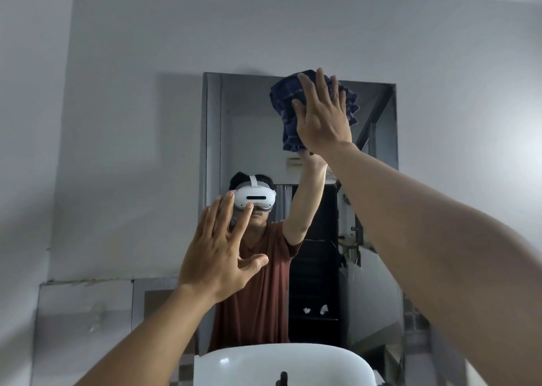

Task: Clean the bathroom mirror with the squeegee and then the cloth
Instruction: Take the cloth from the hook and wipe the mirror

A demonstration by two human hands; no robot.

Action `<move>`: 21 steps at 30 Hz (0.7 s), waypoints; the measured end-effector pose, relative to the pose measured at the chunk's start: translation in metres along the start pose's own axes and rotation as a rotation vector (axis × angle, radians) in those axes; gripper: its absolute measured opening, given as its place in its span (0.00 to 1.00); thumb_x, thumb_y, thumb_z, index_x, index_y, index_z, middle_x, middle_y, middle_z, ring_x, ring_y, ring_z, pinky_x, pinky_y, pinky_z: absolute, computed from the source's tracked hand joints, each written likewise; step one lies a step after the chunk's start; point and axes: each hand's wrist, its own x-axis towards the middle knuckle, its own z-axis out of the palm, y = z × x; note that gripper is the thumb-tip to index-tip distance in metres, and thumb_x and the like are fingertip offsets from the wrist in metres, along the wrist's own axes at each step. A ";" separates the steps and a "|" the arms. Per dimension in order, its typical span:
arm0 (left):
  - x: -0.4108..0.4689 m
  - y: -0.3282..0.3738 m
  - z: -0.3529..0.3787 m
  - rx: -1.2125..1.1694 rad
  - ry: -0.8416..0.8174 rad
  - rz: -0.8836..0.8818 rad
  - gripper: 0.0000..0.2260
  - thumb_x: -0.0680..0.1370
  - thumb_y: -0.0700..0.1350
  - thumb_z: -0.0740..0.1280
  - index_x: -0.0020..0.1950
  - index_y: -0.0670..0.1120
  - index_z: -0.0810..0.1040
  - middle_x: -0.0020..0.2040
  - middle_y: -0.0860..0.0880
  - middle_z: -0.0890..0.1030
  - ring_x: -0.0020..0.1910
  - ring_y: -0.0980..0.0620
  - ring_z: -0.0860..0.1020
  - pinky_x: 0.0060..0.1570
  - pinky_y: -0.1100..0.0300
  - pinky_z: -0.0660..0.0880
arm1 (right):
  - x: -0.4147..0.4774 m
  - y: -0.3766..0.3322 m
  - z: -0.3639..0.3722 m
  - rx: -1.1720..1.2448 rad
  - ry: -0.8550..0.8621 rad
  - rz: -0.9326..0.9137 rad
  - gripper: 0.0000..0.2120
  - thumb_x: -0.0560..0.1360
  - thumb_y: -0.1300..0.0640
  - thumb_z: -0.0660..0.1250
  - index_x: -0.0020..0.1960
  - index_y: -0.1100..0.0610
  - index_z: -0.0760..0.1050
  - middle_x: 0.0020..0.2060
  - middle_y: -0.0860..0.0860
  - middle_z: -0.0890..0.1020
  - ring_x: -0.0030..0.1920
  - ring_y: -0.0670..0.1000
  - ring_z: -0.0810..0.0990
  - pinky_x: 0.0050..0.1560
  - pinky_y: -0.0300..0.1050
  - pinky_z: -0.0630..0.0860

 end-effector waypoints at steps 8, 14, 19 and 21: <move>0.001 -0.001 0.001 0.011 0.012 0.004 0.45 0.74 0.73 0.58 0.83 0.51 0.47 0.83 0.42 0.44 0.82 0.42 0.44 0.79 0.43 0.50 | -0.001 0.061 -0.021 0.020 0.004 0.156 0.25 0.84 0.44 0.48 0.81 0.47 0.54 0.82 0.55 0.47 0.81 0.63 0.43 0.79 0.62 0.41; 0.000 -0.001 0.001 -0.032 0.037 0.011 0.47 0.73 0.72 0.63 0.83 0.51 0.48 0.83 0.42 0.45 0.82 0.42 0.44 0.79 0.43 0.53 | -0.023 0.088 -0.023 0.052 0.047 0.245 0.25 0.84 0.43 0.49 0.80 0.45 0.55 0.82 0.54 0.49 0.81 0.61 0.44 0.80 0.60 0.43; 0.001 -0.001 -0.001 -0.059 0.025 0.031 0.45 0.74 0.70 0.63 0.83 0.50 0.47 0.83 0.40 0.44 0.82 0.42 0.43 0.78 0.40 0.55 | -0.060 0.088 -0.013 0.050 0.082 0.331 0.26 0.84 0.43 0.48 0.80 0.47 0.55 0.82 0.55 0.49 0.81 0.61 0.45 0.80 0.60 0.43; -0.001 0.000 -0.003 -0.051 0.022 0.037 0.44 0.76 0.69 0.61 0.83 0.50 0.47 0.82 0.40 0.44 0.82 0.42 0.44 0.78 0.41 0.53 | -0.074 0.084 -0.009 0.036 0.078 0.325 0.26 0.84 0.44 0.48 0.81 0.47 0.54 0.82 0.56 0.49 0.81 0.62 0.44 0.80 0.60 0.43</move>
